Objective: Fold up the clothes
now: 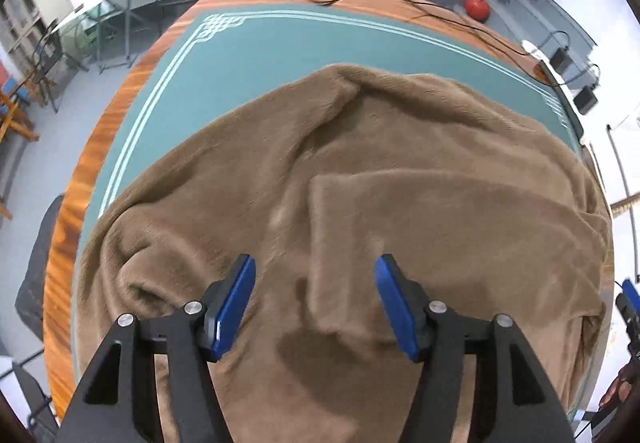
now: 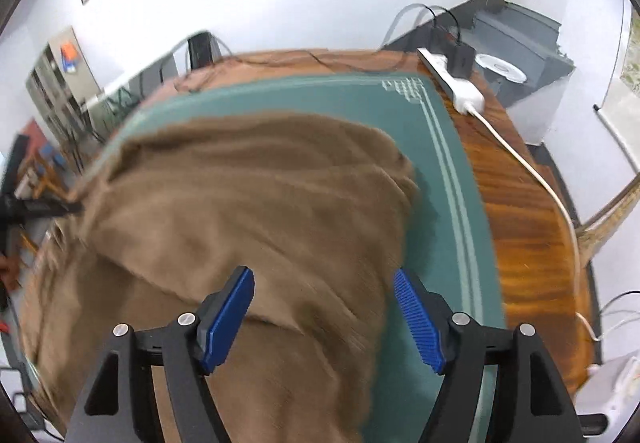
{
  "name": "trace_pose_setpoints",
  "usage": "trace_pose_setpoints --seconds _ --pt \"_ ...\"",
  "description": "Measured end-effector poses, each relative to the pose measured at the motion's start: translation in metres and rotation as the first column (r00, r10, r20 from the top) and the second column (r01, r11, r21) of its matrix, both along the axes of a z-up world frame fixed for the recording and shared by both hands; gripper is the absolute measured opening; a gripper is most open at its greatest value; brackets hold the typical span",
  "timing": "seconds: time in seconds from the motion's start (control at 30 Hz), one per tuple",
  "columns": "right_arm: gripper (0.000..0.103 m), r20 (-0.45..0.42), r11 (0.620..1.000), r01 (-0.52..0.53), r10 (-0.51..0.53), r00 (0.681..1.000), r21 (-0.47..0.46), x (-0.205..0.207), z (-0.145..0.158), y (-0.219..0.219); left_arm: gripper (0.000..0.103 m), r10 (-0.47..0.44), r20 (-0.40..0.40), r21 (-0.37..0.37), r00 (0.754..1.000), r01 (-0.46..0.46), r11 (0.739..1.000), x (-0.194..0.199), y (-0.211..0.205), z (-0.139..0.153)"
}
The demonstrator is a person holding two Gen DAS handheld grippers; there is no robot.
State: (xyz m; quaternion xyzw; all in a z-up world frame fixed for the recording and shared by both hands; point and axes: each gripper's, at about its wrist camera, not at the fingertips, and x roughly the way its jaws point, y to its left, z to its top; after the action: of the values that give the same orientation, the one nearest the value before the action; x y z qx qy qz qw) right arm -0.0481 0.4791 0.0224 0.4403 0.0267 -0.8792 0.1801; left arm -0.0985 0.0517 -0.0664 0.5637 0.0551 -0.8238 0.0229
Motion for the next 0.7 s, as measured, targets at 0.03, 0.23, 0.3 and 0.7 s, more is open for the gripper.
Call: trace_pose_setpoints --seconds 0.03,0.23,0.3,0.7 --pt "0.075 -0.01 1.0 -0.004 0.004 1.0 -0.014 -0.003 0.003 -0.007 0.07 -0.019 0.002 -0.002 1.0 0.019 1.0 -0.003 0.012 0.004" --pt "0.075 0.1 0.998 -0.051 0.047 0.994 0.037 -0.018 -0.035 -0.049 0.07 -0.053 0.068 -0.021 0.996 0.054 0.998 -0.041 0.029 -0.033" --pt "0.075 0.161 0.996 -0.058 0.046 0.986 0.068 -0.019 -0.058 -0.05 0.072 -0.046 0.087 -0.012 0.995 0.047 0.999 -0.042 0.026 -0.043" --pt "0.082 0.166 0.982 -0.078 0.05 0.985 0.172 -0.013 -0.068 -0.061 0.084 0.008 0.073 0.001 0.997 -0.008 1.0 -0.034 0.017 -0.04"
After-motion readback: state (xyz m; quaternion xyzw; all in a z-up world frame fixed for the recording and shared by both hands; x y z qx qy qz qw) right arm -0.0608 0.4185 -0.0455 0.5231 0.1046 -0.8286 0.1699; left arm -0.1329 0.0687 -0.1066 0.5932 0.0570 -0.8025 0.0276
